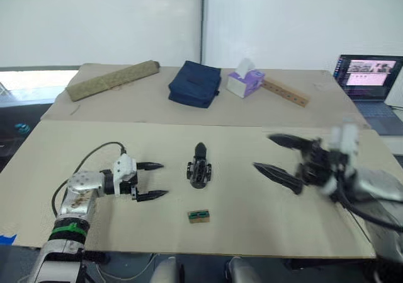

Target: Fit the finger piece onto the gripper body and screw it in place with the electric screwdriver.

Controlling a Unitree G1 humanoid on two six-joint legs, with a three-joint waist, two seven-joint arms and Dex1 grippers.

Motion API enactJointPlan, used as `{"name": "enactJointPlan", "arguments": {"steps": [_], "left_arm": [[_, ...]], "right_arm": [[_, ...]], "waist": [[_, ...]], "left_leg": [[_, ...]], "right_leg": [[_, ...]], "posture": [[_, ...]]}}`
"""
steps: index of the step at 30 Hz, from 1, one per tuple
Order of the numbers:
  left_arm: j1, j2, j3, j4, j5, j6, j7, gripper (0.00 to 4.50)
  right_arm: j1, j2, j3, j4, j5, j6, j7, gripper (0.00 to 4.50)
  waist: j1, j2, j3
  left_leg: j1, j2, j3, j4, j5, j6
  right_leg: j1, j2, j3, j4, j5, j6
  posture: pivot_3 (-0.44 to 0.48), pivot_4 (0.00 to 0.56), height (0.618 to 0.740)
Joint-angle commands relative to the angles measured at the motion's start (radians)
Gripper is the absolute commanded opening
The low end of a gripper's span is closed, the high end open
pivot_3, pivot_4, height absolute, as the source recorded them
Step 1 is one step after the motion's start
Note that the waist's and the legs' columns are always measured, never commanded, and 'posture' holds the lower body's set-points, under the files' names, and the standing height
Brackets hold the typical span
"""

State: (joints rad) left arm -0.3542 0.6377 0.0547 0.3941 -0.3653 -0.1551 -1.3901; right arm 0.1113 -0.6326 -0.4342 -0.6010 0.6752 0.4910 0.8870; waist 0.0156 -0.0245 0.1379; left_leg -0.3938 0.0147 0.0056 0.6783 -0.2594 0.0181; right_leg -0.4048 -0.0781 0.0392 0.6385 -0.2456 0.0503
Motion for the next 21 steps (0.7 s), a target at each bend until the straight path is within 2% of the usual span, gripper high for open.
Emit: {"name": "enactJointPlan", "arguments": {"steps": [1, 4, 8, 12, 16, 19, 21], "left_arm": [[-0.01, 0.042, 0.079, -0.192, -0.099, 0.158, 0.086, 4.49], [0.013, 0.059, 0.096, -0.306, -0.178, 0.293, 0.101, 4.49], [0.003, 0.076, 0.095, -0.429, -0.264, 0.406, 0.079, 4.49], [-0.025, 0.077, 0.092, -0.513, -0.312, 0.415, 0.025, 4.49], [-0.034, 0.096, 0.079, -0.568, -0.34, 0.475, 0.018, 4.49], [-0.058, 0.081, 0.064, -0.57, -0.331, 0.48, 0.037, 4.49], [-0.076, 0.071, 0.053, -0.576, -0.328, 0.491, 0.055, 4.49]], "right_arm": [[0.236, 0.044, -0.229, -0.053, -0.073, -0.129, 0.012, 4.5], [0.465, 0.104, -0.326, -0.014, -0.171, -0.277, 0.06, 4.5], [0.613, 0.252, -0.398, 0.041, -0.162, -0.389, 0.021, 4.5], [0.695, 0.324, -0.408, 0.11, -0.177, -0.448, -0.004, 4.5], [0.668, 0.294, -0.405, 0.125, -0.136, -0.353, -0.103, 4.5], [0.594, 0.21, -0.399, 0.112, -0.106, -0.245, -0.18, 4.5], [0.539, 0.091, -0.367, 0.119, -0.097, -0.099, -0.208, 4.5]], "waist": [[0.004, 0.0, 0.0], [-0.003, 0.002, 0.0], [-0.028, 0.003, 0.0], [-0.032, 0.003, 0.001], [-0.034, 0.004, 0.001], [-0.033, 0.004, 0.001], [-0.03, 0.004, 0.001]], "left_leg": [[-0.001, 0.0, 0.0, 0.001, 0.0, 0.0], [0.001, -0.001, 0.002, 0.0, 0.0, 0.0], [0.006, 0.003, 0.004, -0.002, 0.0, 0.0], [0.008, 0.003, 0.004, -0.004, 0.0, 0.0], [0.008, 0.003, 0.007, -0.004, 0.0, -0.001], [0.008, 0.002, 0.007, -0.004, 0.0, -0.001], [0.008, 0.001, 0.007, -0.004, 0.0, 0.0]], "right_leg": [[0.0, 0.0, 0.0, 0.0, 0.0, 0.001], [0.003, 0.0, 0.002, -0.005, 0.0, 0.002], [0.008, 0.003, 0.003, -0.008, -0.001, 0.001], [0.008, 0.003, 0.003, -0.008, -0.003, -0.001], [0.007, 0.001, 0.005, -0.008, -0.003, -0.002], [0.008, 0.001, 0.006, -0.008, -0.004, -0.003], [0.008, 0.001, 0.006, -0.008, -0.003, -0.002]], "posture": [[0.0, 0.15, 0.74], [0.0, 0.15, 0.74], [0.0, 0.15, 0.74], [0.0, 0.15, 0.74], [0.0, 0.15, 0.74], [0.0, 0.15, 0.74], [0.0, 0.15, 0.74]]}}
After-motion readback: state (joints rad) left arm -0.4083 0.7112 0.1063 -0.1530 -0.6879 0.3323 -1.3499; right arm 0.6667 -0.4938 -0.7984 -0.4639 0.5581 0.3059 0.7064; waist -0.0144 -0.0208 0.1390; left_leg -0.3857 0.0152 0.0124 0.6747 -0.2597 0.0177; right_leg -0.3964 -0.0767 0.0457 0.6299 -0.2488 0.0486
